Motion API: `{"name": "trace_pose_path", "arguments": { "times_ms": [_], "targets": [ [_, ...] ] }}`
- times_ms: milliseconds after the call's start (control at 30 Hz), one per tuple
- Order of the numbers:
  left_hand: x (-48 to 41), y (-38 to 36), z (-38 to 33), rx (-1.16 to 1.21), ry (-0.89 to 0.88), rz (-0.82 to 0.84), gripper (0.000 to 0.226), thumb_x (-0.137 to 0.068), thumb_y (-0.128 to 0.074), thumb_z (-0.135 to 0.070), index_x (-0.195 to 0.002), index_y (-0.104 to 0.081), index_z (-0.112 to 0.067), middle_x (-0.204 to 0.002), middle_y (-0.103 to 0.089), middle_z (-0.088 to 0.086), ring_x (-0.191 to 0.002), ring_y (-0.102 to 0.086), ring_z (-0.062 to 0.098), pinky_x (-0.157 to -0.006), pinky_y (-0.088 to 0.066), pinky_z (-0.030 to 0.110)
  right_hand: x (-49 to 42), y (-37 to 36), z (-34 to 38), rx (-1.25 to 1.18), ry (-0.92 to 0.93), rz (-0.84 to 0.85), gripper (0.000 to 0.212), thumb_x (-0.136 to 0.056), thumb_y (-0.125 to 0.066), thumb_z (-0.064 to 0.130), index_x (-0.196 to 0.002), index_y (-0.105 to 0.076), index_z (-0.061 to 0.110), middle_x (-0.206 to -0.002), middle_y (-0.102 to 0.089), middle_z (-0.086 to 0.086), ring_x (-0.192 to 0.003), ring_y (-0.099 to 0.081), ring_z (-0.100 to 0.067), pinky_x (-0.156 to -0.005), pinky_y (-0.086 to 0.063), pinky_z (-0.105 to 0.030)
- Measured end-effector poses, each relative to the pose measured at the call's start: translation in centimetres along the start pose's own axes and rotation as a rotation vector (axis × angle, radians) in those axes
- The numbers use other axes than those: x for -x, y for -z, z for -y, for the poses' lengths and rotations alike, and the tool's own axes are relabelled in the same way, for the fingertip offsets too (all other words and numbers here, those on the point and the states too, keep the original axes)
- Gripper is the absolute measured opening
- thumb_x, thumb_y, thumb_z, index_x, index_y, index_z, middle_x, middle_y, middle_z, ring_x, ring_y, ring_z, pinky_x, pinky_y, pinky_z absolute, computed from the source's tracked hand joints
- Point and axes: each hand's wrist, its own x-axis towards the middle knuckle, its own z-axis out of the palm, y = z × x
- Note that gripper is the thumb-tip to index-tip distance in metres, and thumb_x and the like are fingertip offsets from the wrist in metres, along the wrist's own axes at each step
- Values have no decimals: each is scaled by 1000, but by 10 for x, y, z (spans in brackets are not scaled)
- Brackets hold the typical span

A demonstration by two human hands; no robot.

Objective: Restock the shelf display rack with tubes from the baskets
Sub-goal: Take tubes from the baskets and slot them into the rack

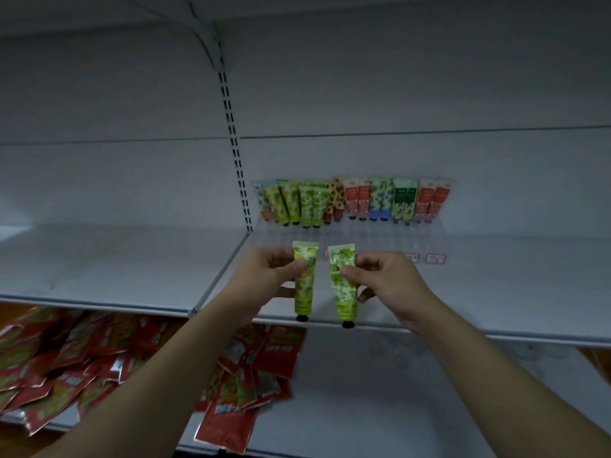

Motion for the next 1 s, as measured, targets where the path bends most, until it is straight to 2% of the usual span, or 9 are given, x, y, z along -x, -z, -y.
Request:
{"name": "trace_pose_path", "arguments": {
  "times_ms": [200, 400, 533, 600, 700, 767, 833, 900, 1000],
  "targets": [
    [-39, 22, -12, -176, -106, -164, 22, -87, -67, -20, -100, -64, -3, -93, -71, 13, -91, -68, 25, -78, -56, 42, -38, 2, 19, 124, 70, -72, 19, -84, -72, 19, -93, -67, 4, -84, -70, -10, -77, -67, -22, -60, -54, -27],
    [-84, 41, -22, -164, -205, -322, 8, -86, -68, -15, -85, -62, -10, -85, -66, 9, -83, -67, 25, -71, -59, 36, -75, 4, 21, 291, 190, -240, 31, -82, -74, 18, -68, -52, 1, -51, -44, 0, -60, -52, -21, -73, -54, -49],
    [-119, 48, -22, -241, -293, -349, 6, -87, -67, -15, -92, -63, -15, -86, -67, 7, -78, -69, 24, -73, -59, 42, -104, 3, 22, 408, 266, -316, 37, -82, -74, 24, -62, -47, 8, -62, -57, -24, -69, -62, -36, -75, -52, -45],
    [-135, 48, -21, -276, -354, -357, 10, -87, -66, -13, -89, -60, -21, -80, -64, 1, -72, -67, 23, -69, -59, 42, -122, 2, 20, 474, 287, -341, 38, -82, -74, 26, -62, -48, 6, -65, -59, -25, -72, -64, -35, -75, -52, -43],
    [-156, 47, -14, -380, -431, -352, 11, -87, -66, -14, -94, -60, -21, -76, -58, -6, -69, -63, 15, -64, -56, 35, -149, -3, 16, 517, 314, -369, 42, -81, -75, 24, -58, -42, 11, -55, -50, -13, -62, -57, -28, -76, -51, -34],
    [-167, 49, -7, -481, -476, -336, 13, -86, -68, -14, -93, -59, -21, -73, -56, -6, -66, -58, 10, -63, -50, 26, -163, -11, 16, 523, 331, -378, 43, -81, -75, 24, -58, -40, 13, -53, -43, -5, -54, -45, -19, -66, -43, -26],
    [-175, 51, -1, -553, -496, -321, 16, -84, -70, -15, -91, -58, -22, -74, -55, -8, -68, -54, 2, -60, -43, 14, -174, -21, 14, 561, 351, -376, 38, -81, -74, 26, -65, -50, 1, -59, -51, -15, -56, -46, -21, -60, -42, -31],
    [-180, 53, 2, -548, -492, -313, 17, -83, -71, -15, -91, -57, -21, -75, -54, -10, -68, -53, -2, -59, -41, 5, -185, -30, 10, 574, 389, -383, 36, -81, -74, 25, -78, -59, -8, -69, -59, -24, -65, -56, -33, -67, -51, -41],
    [-183, 55, 1, -546, -515, -295, 17, -83, -71, -13, -87, -57, -20, -68, -55, -9, -60, -53, -1, -57, -42, 7, -196, -37, 3, 559, 431, -370, 34, -79, -76, 22, -81, -61, -9, -69, -59, -25, -67, -60, -37, -67, -53, -47]
  ]
}}
